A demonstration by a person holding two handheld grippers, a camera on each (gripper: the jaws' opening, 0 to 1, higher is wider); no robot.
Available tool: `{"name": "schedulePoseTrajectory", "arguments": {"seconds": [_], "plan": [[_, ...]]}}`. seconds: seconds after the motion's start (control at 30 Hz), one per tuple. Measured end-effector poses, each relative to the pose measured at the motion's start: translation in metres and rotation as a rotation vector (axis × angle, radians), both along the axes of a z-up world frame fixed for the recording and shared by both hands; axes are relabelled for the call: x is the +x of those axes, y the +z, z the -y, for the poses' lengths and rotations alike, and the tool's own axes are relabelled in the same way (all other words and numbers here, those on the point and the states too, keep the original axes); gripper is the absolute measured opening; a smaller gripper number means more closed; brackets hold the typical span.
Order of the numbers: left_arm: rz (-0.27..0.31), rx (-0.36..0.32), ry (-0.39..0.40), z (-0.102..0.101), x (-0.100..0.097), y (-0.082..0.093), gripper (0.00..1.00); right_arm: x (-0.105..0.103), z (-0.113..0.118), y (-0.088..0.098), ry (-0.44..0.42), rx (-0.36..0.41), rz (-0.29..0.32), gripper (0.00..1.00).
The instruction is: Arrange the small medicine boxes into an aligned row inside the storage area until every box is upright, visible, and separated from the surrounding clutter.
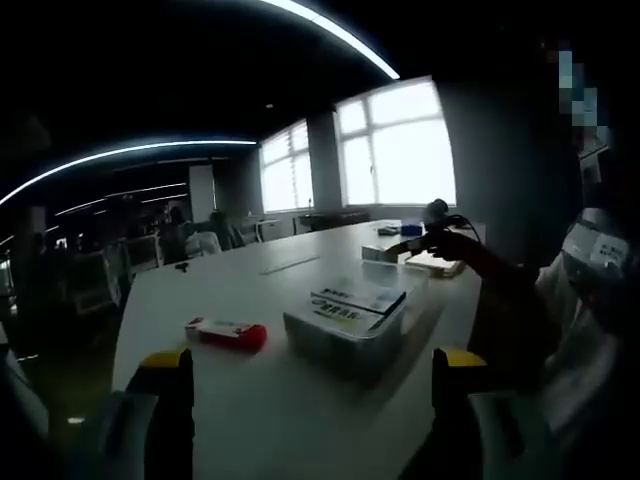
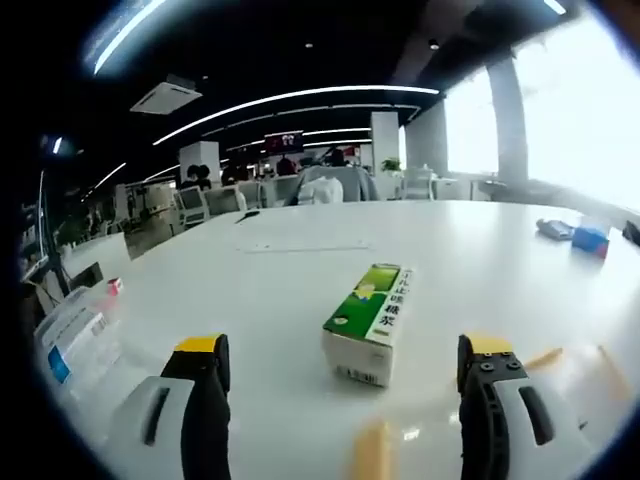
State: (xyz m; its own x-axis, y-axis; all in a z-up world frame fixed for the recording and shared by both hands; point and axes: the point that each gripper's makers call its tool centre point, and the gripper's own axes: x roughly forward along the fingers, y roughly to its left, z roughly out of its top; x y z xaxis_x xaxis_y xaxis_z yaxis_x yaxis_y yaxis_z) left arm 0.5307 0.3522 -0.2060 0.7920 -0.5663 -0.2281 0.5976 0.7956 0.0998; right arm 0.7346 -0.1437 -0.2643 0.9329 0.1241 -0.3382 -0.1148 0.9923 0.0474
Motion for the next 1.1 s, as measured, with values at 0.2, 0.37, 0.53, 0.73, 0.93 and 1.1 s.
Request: {"name": "schedulePoseTrajectory", "arguments": {"seconds": [0.2,0.37,0.53,0.73,0.93,1.1], "plan": [[-0.006,-0.006,0.003,-0.003,0.001,-0.003,0.99,0.014,0.004,0.0,-0.021,0.007,0.007,0.87],[-0.018,-0.005,0.023,-0.012,0.0,-0.005,0.99,0.021,0.008,-0.004,-0.058,0.006,0.021,0.83],[-0.01,0.007,0.038,-0.017,0.003,0.0,0.99,0.022,0.013,-0.006,-0.077,-0.044,0.019,0.77],[-0.002,0.006,0.042,-0.018,0.008,0.0,0.98,0.027,0.013,-0.016,-0.062,-0.058,-0.005,0.67],[-0.011,0.013,0.025,-0.013,0.015,-0.001,0.97,0.035,0.016,-0.022,-0.062,-0.094,-0.044,0.55],[0.009,0.016,0.005,-0.006,0.015,0.006,0.97,0.038,0.013,-0.023,-0.033,-0.071,-0.059,0.46]]}}
